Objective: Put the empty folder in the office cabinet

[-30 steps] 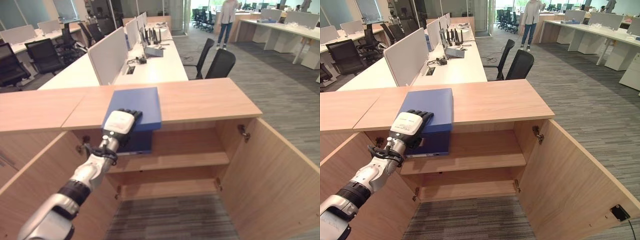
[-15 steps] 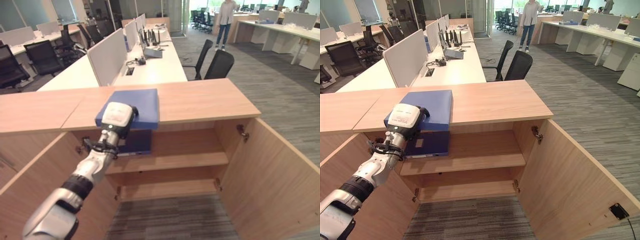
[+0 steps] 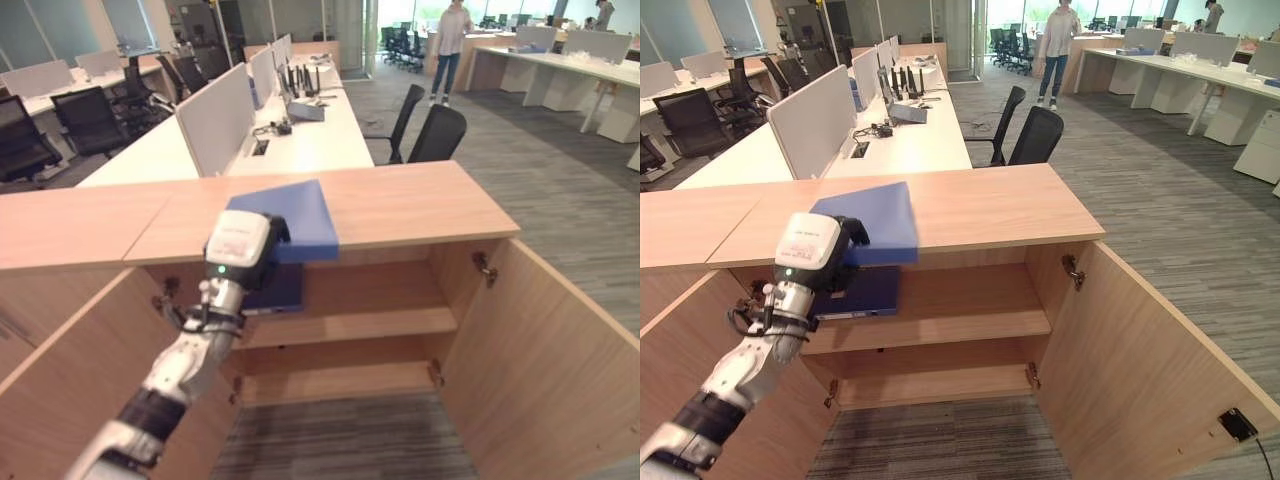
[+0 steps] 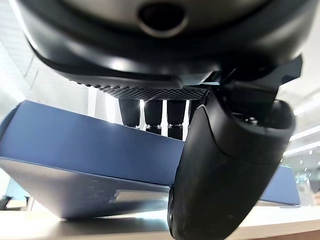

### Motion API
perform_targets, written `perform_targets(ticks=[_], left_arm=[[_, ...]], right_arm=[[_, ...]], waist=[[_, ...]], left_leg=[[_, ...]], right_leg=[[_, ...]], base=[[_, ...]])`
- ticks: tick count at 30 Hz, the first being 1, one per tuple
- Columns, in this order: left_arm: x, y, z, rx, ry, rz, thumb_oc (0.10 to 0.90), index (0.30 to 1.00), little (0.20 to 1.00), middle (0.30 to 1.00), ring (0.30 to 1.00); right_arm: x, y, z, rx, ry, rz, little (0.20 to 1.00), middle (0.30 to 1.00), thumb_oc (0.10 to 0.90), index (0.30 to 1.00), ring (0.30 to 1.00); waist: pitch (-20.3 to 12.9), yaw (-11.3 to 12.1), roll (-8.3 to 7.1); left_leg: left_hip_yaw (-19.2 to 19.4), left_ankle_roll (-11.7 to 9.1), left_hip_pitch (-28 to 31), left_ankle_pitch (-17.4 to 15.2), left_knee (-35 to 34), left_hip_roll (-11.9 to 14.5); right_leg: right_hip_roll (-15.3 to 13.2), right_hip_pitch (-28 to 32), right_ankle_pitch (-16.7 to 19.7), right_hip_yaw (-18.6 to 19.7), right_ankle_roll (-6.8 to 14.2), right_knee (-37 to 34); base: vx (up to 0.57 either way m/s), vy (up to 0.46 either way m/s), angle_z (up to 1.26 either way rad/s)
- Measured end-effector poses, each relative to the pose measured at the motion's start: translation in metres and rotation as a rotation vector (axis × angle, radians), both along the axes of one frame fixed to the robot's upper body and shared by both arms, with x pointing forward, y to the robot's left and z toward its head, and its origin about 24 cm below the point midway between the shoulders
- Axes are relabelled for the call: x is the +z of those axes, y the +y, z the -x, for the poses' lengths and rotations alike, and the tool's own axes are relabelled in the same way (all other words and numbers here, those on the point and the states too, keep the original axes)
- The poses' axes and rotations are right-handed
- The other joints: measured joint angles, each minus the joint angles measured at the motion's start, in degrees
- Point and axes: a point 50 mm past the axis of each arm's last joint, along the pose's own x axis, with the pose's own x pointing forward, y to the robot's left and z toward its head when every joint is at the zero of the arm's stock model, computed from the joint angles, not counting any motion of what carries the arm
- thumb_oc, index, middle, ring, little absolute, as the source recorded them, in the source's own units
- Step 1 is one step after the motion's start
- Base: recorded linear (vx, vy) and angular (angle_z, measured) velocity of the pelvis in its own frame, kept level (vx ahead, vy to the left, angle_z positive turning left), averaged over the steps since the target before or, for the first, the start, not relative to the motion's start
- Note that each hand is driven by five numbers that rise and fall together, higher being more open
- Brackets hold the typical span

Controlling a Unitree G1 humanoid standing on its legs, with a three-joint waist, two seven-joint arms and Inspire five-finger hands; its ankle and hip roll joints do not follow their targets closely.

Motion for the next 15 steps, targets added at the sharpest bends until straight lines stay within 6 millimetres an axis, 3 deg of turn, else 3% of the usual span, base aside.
perform_targets(ticks=[3, 8, 11, 12, 15], left_arm=[[0.003, 0.003, 0.009, -0.006, -0.002, 0.050, 0.400, 0.300, 0.300, 0.300, 0.300], [0.021, -0.011, 0.035, -0.159, 0.014, 0.206, 0.400, 0.300, 0.300, 0.300, 0.300], [0.032, -0.021, 0.058, -0.335, 0.104, 0.477, 0.400, 0.300, 0.300, 0.300, 0.300], [0.040, -0.024, 0.064, -0.456, 0.183, 0.675, 0.400, 0.300, 0.300, 0.300, 0.300], [0.035, -0.023, 0.067, -0.576, 0.357, 0.969, 0.400, 0.300, 0.300, 0.300, 0.300]], right_arm=[[0.000, 0.000, 0.000, -0.012, -0.008, 0.003, 0.900, 0.900, 0.800, 0.900, 0.900], [0.000, -0.001, 0.012, -0.038, 0.016, 0.013, 0.900, 0.900, 0.800, 0.900, 0.900], [0.000, -0.001, 0.016, -0.045, 0.024, 0.010, 0.900, 0.900, 0.800, 0.900, 0.900], [0.000, -0.002, 0.015, -0.035, 0.029, 0.002, 0.900, 0.900, 0.800, 0.900, 0.900], [0.001, -0.006, 0.013, -0.005, 0.036, -0.002, 0.900, 0.900, 0.800, 0.900, 0.900]], waist=[[-0.43, -0.24, -0.18], [-0.40, 0.92, -0.32], [-0.46, 1.65, -0.22], [-0.46, 2.25, -0.19], [-0.96, 2.82, 0.53]], left_leg=[[-0.11, 0.07, -0.06, -0.05, -0.01, 0.00], [-0.38, 0.24, -0.14, -0.16, -0.01, -0.11], [-0.40, 0.27, -0.09, -0.19, -0.01, -0.21], [-0.37, 0.32, -0.12, -0.22, -0.01, -0.23], [-0.47, 0.41, -0.47, -0.29, -0.03, -0.26]], right_leg=[[0.02, -0.04, -0.05, -0.14, 0.05, -0.01], [-0.06, -0.02, -0.05, -0.18, 0.05, 0.00], [-0.14, 0.04, -0.16, -0.18, 0.14, 0.00], [-0.17, 0.00, -0.27, -0.15, 0.34, 0.00], [-0.20, 0.00, -0.28, -0.20, 0.29, 0.00]], base=[[0.00, 0.000, 0.01], [0.00, 0.002, 0.01], [-0.01, 0.001, 0.01], [0.00, 0.000, 0.00], [0.00, 0.000, 0.00]])
